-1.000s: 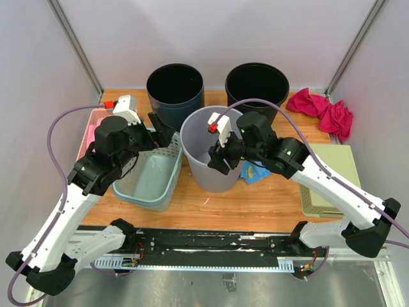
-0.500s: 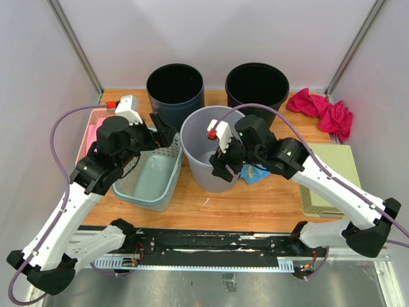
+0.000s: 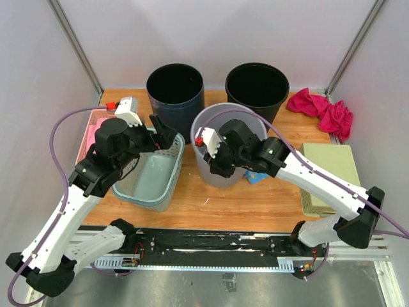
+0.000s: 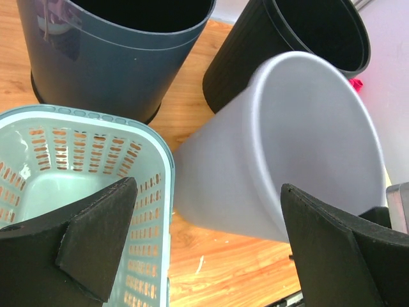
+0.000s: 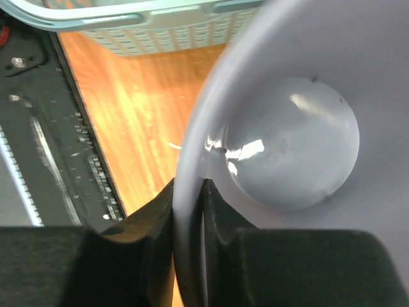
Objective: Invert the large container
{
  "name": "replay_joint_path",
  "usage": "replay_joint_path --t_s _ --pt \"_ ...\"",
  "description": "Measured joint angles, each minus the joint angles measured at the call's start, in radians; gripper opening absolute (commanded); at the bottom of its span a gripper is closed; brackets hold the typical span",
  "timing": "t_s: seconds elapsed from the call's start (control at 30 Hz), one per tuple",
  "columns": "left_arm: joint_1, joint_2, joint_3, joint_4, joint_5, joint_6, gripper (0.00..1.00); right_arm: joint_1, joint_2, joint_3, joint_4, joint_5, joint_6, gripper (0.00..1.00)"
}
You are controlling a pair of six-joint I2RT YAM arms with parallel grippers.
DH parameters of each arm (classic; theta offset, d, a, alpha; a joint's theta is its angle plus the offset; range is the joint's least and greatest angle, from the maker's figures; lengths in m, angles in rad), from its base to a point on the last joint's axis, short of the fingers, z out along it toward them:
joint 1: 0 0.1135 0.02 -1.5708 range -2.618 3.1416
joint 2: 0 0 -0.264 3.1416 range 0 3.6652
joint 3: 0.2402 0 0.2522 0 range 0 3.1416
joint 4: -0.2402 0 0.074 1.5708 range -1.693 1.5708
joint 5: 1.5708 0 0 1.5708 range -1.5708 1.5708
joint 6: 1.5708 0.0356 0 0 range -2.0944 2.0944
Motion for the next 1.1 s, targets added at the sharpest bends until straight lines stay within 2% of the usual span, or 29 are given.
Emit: replay_joint_path --t_s 0.03,0.17,0.33,0.5,0.73,0.93,1.03,1.1 --pt "0.000 -0.002 0.000 0.000 0.002 0.000 0.99 0.005 0.000 0.000 0.000 0.002 0.002 0.01" --pt "0.000 -0.006 0.000 0.001 0.011 0.002 0.99 0.006 -0.011 0.051 -0.025 0.049 0.018 0.00" --pt "0.000 -0.005 0.002 0.009 0.043 0.002 0.99 0.007 -0.038 0.130 -0.080 0.069 0.135 0.01" --pt "0.000 0.011 0.018 0.026 0.106 0.003 0.99 -0.039 -0.153 0.101 -0.037 0.081 0.316 0.01" --pt "0.000 0.052 0.026 0.056 0.208 0.010 0.99 -0.244 -0.484 -0.282 0.276 -0.011 0.642 0.00" --pt "-0.001 0.118 0.036 0.071 0.367 0.055 0.99 -0.261 -0.629 -0.553 0.499 -0.016 0.886 0.00" --pt "-0.002 0.150 0.036 0.075 0.400 0.071 0.99 -0.278 -0.702 -0.674 0.589 -0.003 0.988 0.00" --pt "-0.002 0.163 0.036 0.074 0.406 0.077 0.99 -0.310 -0.757 -0.759 0.624 0.004 1.057 0.11"
